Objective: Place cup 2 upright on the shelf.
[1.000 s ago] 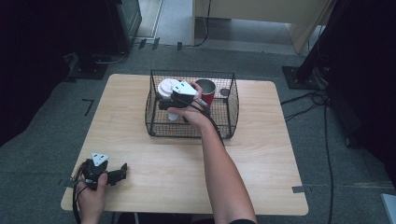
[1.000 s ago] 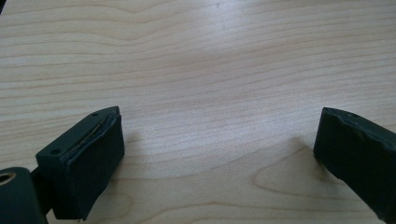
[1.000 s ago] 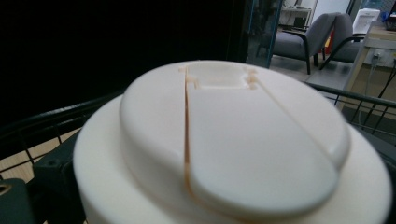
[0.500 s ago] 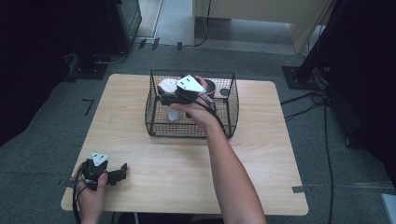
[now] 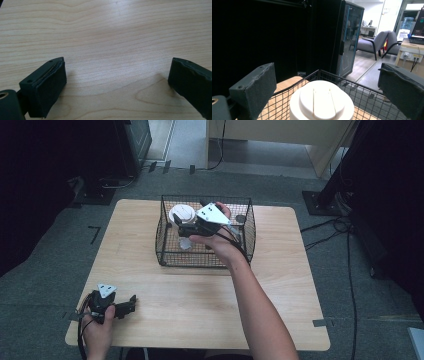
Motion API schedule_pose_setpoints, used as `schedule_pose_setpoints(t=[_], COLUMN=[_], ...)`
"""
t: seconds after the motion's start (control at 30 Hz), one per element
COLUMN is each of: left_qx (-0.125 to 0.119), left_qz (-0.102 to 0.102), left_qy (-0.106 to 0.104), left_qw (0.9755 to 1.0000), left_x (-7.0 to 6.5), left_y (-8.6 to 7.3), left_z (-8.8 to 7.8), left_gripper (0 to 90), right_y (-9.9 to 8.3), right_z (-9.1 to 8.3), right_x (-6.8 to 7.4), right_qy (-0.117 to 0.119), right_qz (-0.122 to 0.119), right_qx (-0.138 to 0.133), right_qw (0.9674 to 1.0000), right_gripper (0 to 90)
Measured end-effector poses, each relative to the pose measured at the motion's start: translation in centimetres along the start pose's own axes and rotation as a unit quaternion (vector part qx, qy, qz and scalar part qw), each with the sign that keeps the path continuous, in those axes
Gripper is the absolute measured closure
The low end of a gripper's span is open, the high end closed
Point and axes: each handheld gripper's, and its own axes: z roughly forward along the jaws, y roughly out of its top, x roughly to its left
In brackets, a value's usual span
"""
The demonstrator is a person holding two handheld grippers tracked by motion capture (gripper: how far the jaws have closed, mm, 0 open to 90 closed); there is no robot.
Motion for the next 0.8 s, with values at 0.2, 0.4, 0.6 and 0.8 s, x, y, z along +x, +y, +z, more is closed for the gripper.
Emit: schedule_pose_setpoints(t=[0.2,0.4,0.6,0.8], left_qx=[0.0,-0.001,-0.001,-0.001], left_qz=[0.0,0.0,0.0,-0.001], left_qy=[0.0,0.0,0.0,0.0], left_qw=[1.0,1.0,1.0,1.0], left_x=[0.0,0.0,0.0,0.0], left_y=[0.0,0.0,0.0,0.0], left_z=[0.0,0.0,0.0,0.0], left_gripper=[2.5,2.5,2.5,2.5], right_y=[0.2,0.0,-0.3,-0.7], right_z=[-1.9,-3.8,-5.7,-7.4], right_x=[0.0,0.1,0.0,-0.4], right_qy=[-0.001,-0.001,-0.006,-0.012], right_qz=[-0.01,-0.013,-0.01,-0.012], right_qx=[-0.004,-0.004,-0.004,-0.008], right_qw=[0.9999,0.9999,0.9999,0.9998], right_gripper=[2.1,2.1,2.1,2.1])
